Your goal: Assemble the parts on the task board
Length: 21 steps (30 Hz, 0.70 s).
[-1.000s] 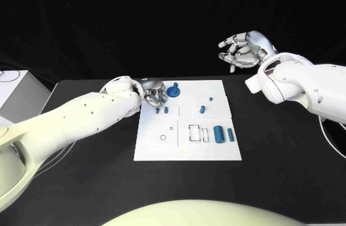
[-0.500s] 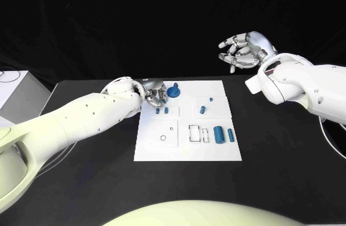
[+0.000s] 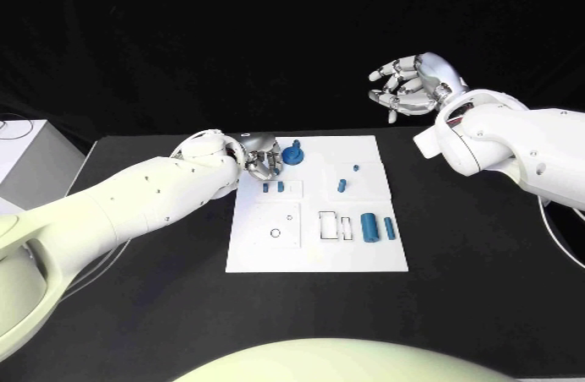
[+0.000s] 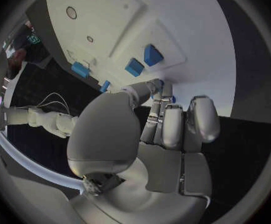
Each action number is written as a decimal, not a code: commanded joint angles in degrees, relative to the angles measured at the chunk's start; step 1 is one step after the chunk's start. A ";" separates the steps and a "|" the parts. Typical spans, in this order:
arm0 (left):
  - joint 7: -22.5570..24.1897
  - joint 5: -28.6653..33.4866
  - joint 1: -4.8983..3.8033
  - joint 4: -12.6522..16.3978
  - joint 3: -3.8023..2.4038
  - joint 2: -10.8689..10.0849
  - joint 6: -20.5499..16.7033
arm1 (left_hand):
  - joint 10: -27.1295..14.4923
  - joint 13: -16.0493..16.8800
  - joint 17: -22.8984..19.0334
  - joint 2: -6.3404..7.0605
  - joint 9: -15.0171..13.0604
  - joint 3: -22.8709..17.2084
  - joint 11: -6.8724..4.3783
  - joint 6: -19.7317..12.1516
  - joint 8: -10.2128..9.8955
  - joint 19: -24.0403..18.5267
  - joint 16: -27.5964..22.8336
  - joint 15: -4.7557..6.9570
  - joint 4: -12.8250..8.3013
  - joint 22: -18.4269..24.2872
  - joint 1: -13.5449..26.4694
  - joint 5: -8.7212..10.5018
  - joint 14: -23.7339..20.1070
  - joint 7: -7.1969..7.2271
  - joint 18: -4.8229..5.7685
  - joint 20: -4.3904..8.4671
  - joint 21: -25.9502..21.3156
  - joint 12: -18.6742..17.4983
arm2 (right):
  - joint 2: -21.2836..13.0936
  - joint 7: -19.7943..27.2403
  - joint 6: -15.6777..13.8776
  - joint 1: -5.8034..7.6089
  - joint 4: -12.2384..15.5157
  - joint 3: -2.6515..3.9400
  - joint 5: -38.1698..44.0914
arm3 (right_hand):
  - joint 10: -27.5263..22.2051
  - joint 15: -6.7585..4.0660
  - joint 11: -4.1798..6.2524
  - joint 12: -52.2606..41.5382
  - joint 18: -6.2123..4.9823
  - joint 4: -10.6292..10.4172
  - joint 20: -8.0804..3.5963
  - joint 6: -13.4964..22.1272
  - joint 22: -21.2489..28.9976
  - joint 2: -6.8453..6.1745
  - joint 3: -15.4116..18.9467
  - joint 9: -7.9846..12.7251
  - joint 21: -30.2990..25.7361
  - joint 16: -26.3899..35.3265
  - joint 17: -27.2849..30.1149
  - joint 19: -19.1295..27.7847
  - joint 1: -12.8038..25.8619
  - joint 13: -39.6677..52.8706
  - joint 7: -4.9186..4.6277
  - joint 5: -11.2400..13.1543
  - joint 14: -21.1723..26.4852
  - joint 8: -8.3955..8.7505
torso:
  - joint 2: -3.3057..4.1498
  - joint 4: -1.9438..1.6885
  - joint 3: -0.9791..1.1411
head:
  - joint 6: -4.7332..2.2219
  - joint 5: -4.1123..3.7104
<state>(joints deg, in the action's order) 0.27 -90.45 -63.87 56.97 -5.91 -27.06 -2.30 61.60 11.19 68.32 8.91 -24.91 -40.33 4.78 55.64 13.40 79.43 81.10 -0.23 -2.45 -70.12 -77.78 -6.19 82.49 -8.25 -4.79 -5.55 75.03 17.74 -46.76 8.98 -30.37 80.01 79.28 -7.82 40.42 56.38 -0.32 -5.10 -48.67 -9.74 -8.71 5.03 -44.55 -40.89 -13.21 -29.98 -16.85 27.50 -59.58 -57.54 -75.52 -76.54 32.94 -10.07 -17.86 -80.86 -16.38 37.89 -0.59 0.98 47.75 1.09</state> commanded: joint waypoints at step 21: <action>-0.15 0.25 0.10 0.48 0.09 -0.44 1.51 | -0.21 -0.31 -0.46 0.22 0.52 -0.12 0.26 -1.06 -1.25 -0.63 -0.04 -0.46 -0.34 0.30 0.47 1.00 -0.40 -0.41 -0.21 -0.33 -0.61 -1.86 | -0.09 0.41 0.57 0.01 -0.03 0.01 0.42 | -0.02 -0.05 0.51 0.39 -0.67 0.05 0.10 -0.01 0.05 0.12 -0.08 -0.03 -0.09 -0.09 -0.04 -0.49 0.49 -0.05 0.11 -0.31 -0.27 -0.35 | 0.00 0.06 -0.08 | 0.13 0.02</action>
<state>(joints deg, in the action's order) 0.26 -90.24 -63.93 57.38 -5.92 -27.41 -1.46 61.54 10.94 67.90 8.90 -24.62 -40.33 4.84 54.91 12.29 79.24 81.10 -0.43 -2.44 -69.84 -77.79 -5.35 82.29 -8.65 -4.80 -5.74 74.61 16.09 -46.81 8.97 -30.35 80.01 79.23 -7.82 40.42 56.26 -0.32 -4.98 -48.67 -9.74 -8.71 5.03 -44.55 -40.90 -13.20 -29.98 -16.85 27.51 -59.58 -57.52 -75.52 -76.54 32.94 -10.07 -17.86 -80.86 -16.38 37.86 -0.62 0.91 47.87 1.08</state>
